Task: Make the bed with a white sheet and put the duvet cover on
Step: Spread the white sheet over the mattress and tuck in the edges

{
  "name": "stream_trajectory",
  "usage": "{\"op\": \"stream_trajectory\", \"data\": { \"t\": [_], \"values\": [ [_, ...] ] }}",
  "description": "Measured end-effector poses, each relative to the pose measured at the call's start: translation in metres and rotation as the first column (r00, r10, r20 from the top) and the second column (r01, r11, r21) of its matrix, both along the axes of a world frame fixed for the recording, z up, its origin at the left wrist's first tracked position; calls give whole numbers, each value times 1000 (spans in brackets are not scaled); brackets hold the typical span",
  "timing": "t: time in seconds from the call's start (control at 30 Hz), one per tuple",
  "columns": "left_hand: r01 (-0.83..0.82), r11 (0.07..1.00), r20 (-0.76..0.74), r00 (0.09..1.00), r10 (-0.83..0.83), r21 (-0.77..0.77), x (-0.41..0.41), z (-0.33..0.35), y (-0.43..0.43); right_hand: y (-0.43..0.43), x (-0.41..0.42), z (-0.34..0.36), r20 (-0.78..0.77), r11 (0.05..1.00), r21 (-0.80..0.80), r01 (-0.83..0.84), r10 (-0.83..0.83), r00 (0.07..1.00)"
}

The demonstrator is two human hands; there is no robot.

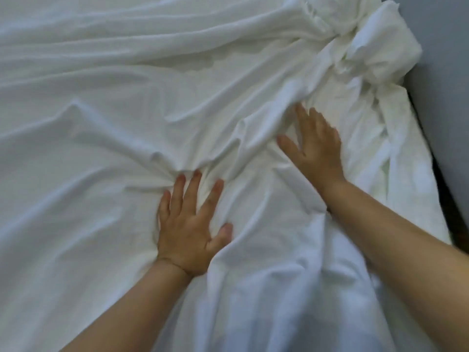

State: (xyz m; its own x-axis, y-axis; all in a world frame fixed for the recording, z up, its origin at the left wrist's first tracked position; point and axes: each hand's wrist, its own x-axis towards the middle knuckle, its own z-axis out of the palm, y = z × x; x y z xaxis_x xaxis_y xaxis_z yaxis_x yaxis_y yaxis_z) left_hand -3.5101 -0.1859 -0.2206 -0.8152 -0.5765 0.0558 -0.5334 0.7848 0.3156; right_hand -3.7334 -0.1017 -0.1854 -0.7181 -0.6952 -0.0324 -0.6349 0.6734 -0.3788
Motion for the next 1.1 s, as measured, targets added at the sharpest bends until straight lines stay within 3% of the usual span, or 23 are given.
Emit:
{"op": "stream_trajectory", "data": {
  "t": [0.07,0.13,0.23,0.33,0.5,0.63,0.77,0.9,1.1],
  "values": [
    [4,1000,3,1000,-4,-8,1,-2,-2,76,78,6,54,989,43,-141,138,989],
    [-5,1000,-10,1000,5,-20,-1,0,-5,157,142,4,-105,979,128,-156,170,980],
    [-11,998,44,999,13,-61,4,5,0,205,166,-9,-162,992,123,5,15,987],
    [-53,999,119,991,54,-4,17,14,23,202,165,-16,-145,996,67,52,-41,989],
    [-23,937,192,980,-48,349,134,41,168,210,172,-8,-161,972,201,117,-85,983],
    [-21,970,286,957,-51,244,246,47,292,265,260,13,-29,986,117,121,-118,993],
    [-30,946,396,912,-107,323,273,53,371,388,385,15,-175,993,79,86,-71,982],
    [-23,909,420,892,-169,415,292,60,420,476,442,23,-160,928,108,355,-336,928],
    [-23,821,333,920,-205,570,310,67,466,517,462,35,39,692,247,678,-706,707]
  ]
}}
